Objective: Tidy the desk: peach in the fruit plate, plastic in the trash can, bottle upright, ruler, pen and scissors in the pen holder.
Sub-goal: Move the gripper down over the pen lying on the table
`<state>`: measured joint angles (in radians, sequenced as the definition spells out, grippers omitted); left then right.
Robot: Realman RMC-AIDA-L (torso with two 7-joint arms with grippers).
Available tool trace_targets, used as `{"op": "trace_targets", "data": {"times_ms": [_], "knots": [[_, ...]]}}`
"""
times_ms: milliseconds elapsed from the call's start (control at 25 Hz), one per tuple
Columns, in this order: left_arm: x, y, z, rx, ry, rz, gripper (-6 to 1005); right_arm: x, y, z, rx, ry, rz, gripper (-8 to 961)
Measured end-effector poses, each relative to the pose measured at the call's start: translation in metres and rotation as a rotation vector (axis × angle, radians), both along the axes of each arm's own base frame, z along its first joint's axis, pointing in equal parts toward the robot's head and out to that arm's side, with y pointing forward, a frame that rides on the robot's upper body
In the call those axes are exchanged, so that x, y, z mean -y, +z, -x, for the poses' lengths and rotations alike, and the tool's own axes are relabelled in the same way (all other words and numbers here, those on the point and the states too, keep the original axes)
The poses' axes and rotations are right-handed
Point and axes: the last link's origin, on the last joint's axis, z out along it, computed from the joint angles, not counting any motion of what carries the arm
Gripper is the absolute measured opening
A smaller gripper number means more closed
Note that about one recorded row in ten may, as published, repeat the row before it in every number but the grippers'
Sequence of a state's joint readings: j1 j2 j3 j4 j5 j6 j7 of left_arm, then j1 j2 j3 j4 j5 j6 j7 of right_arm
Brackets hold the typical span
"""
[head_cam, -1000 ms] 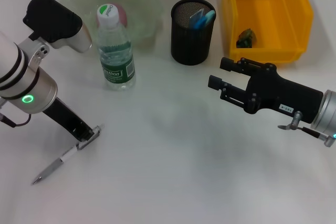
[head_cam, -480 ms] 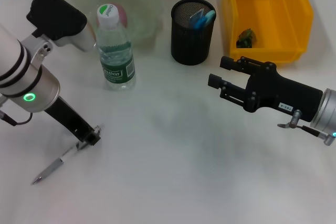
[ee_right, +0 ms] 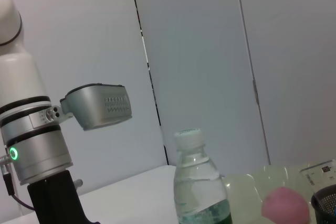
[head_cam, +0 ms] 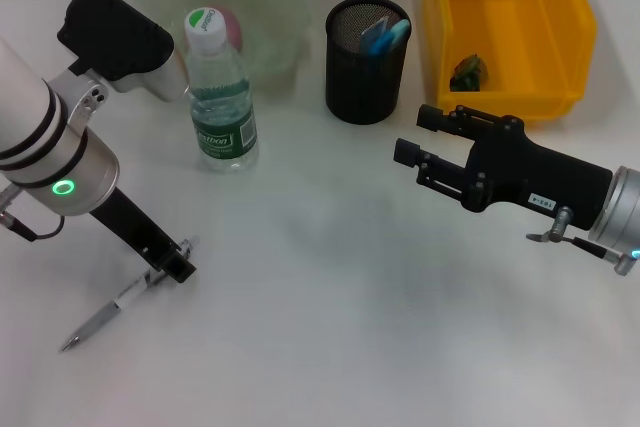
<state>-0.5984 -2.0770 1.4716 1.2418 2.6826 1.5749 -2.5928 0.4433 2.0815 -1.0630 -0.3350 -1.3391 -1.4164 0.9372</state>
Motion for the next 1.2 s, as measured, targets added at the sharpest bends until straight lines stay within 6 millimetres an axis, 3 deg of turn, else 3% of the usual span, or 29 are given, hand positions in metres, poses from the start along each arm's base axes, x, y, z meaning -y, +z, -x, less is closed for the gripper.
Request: {"op": "trace_targets", "data": {"times_ms": [1200], "knots": [[-0.0023, -0.0052, -0.0014, -0.064, -0.003, 0.016, 610, -0.0017, -0.0005, -0.0007, 0.008, -0.007, -0.003, 563]]}}
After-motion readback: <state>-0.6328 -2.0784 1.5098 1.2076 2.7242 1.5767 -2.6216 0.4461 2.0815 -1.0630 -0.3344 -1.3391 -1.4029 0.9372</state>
